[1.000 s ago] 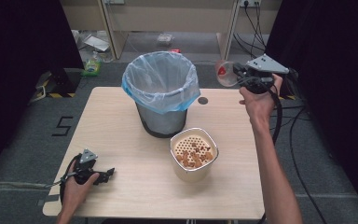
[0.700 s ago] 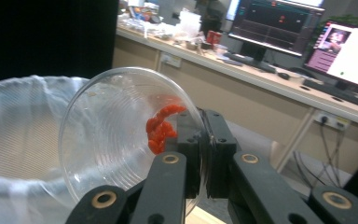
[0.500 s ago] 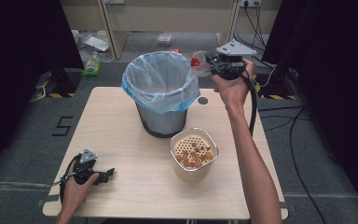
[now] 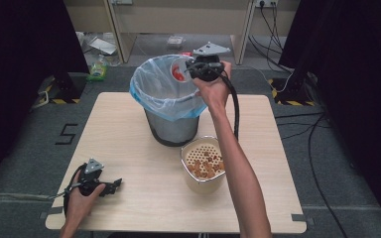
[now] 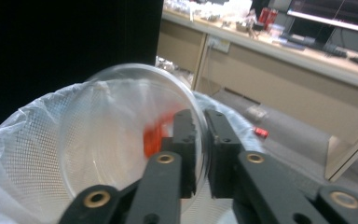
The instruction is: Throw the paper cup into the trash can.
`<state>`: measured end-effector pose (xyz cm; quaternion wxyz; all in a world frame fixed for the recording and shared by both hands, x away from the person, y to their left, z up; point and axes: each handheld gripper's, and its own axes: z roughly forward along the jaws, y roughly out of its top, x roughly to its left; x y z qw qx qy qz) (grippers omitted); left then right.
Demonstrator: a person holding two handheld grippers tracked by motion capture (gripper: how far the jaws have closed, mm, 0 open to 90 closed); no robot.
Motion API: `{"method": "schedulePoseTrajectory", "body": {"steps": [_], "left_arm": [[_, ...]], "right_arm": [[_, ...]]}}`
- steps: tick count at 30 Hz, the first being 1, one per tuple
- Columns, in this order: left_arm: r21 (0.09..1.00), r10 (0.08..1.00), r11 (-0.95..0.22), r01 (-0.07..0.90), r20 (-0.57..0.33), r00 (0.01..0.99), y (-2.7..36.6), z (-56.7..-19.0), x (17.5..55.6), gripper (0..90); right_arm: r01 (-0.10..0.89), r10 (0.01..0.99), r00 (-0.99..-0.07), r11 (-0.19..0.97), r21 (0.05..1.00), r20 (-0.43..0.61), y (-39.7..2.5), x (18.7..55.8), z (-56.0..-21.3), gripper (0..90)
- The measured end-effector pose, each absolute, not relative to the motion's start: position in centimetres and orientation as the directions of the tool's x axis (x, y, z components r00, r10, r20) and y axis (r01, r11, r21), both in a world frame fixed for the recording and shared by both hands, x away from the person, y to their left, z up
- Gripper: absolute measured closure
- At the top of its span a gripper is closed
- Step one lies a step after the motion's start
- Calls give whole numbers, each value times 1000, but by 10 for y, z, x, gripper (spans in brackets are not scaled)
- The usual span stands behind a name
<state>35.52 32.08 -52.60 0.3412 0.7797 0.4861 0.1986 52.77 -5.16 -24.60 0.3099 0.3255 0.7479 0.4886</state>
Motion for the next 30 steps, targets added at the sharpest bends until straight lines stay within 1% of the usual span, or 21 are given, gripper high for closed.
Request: {"method": "schedulePoseTrajectory", "body": {"steps": [3,7,10,15,23,30], "left_arm": [[725,893,-295,623,-22,449,321,-526,355,0],[725,893,-296,622,-22,450,321,-526,355,0],[725,893,-296,622,-22,450,321,-526,355,0],[725,893,-296,622,-22,450,321,-526,355,0],[725,893,-296,622,-22,450,321,-526,355,0],[725,893,-296,622,-22,450,321,-526,355,0]], "right_arm": [[216,793,-598,300,929,-117,-41,533,-251,731],[217,795,-596,297,930,-114,-40,533,-250,696],[224,805,-581,296,929,-116,-50,530,-247,657],[233,827,-549,291,928,-121,-83,521,-248,596],[278,863,-497,262,924,-95,-141,505,-259,485],[312,876,-472,268,911,-96,-177,487,-279,445]]}}
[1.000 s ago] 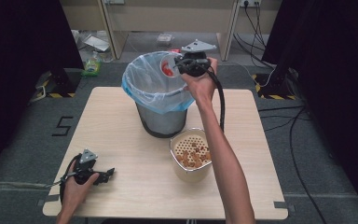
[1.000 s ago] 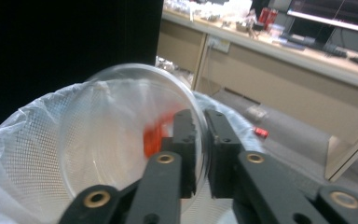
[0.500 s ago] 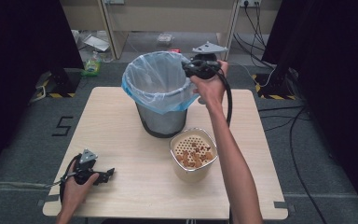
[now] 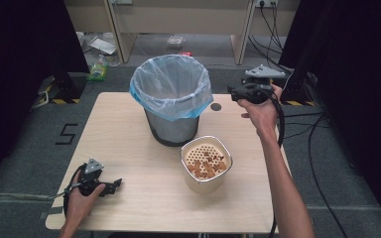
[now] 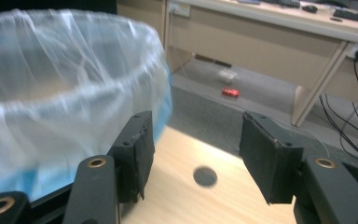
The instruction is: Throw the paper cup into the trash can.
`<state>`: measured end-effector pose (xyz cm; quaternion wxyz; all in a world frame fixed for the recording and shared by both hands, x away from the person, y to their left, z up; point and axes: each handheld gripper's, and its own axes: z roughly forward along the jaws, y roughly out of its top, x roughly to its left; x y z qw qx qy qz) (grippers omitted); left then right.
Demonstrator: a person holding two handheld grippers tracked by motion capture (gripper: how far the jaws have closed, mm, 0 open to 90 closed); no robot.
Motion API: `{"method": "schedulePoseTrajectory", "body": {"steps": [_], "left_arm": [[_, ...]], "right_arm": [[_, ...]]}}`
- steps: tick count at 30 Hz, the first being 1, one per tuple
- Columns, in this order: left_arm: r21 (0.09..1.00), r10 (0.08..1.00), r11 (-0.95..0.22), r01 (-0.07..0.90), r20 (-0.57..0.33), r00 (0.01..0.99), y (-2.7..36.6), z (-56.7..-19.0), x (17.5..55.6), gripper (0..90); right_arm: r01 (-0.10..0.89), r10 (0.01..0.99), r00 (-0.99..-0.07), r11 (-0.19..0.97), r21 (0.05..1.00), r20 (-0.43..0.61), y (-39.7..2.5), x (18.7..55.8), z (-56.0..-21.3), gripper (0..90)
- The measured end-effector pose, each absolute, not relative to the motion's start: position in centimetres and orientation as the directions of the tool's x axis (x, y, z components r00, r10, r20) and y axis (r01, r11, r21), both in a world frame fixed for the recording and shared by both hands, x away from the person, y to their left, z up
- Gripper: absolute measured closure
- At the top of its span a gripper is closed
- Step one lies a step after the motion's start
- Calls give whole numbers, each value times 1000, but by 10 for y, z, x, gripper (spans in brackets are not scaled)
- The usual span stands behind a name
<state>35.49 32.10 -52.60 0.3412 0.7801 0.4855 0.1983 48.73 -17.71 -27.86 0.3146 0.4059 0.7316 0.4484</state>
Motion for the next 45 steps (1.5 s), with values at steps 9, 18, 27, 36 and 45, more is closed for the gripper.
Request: {"method": "schedulePoseTrajectory", "body": {"steps": [9,18,27,36,45], "left_arm": [[725,893,-296,622,-22,450,321,-526,355,0],[724,892,-297,622,-21,451,321,-526,355,0],[724,892,-297,623,-22,451,321,-526,355,0],[724,892,-297,622,-21,451,321,-526,355,0],[725,893,-295,622,-22,450,321,-526,355,0]], "right_arm": [[337,882,-456,290,896,-114,-205,467,-307,435],[370,880,-458,316,874,-124,-223,444,-342,428],[420,883,-458,315,851,-101,-237,427,-383,421],[442,887,-453,305,844,-84,-243,409,-417,400],[485,893,-445,305,820,-69,-242,391,-449,384]]}}
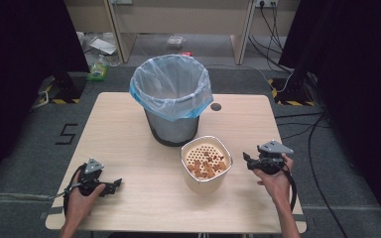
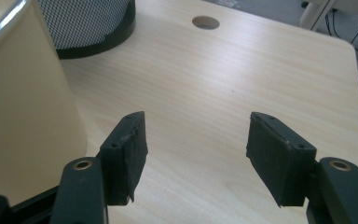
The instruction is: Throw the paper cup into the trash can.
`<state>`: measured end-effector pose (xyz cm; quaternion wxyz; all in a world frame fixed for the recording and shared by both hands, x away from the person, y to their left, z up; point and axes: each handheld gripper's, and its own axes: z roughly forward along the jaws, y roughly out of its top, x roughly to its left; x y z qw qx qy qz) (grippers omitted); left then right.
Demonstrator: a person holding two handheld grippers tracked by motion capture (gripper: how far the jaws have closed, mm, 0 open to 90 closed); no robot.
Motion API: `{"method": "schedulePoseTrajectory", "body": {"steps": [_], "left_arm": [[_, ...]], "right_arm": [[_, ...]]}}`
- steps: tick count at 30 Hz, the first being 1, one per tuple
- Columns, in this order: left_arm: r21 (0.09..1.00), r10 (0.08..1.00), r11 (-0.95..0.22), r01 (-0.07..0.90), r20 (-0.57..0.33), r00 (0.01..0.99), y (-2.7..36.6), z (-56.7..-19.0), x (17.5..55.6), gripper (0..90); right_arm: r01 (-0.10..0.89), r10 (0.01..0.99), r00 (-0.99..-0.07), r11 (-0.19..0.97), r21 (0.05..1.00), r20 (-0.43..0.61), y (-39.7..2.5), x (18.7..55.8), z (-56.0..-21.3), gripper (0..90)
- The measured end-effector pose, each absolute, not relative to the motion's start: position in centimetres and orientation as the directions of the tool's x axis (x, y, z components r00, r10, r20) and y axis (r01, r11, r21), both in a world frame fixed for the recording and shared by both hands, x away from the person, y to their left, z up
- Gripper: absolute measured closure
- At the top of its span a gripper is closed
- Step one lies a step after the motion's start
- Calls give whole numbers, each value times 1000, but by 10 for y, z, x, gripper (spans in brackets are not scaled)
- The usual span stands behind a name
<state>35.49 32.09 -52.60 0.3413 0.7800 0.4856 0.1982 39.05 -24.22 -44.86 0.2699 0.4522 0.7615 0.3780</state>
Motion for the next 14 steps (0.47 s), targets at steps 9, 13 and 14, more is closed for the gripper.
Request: {"method": "schedulePoseTrajectory", "body": {"steps": [9,13,14], "left_arm": [[725,893,-294,622,-24,450,321,-526,354,0],[725,893,-294,622,-24,450,321,-526,354,0],[725,893,-294,622,-24,450,321,-526,354,0]], "right_arm": [[573,893,-448,329,751,-49,-241,382,-481,354],[597,894,-447,331,730,-40,-240,379,-489,351],[600,893,-448,333,727,-39,-240,379,-490,349]]}}
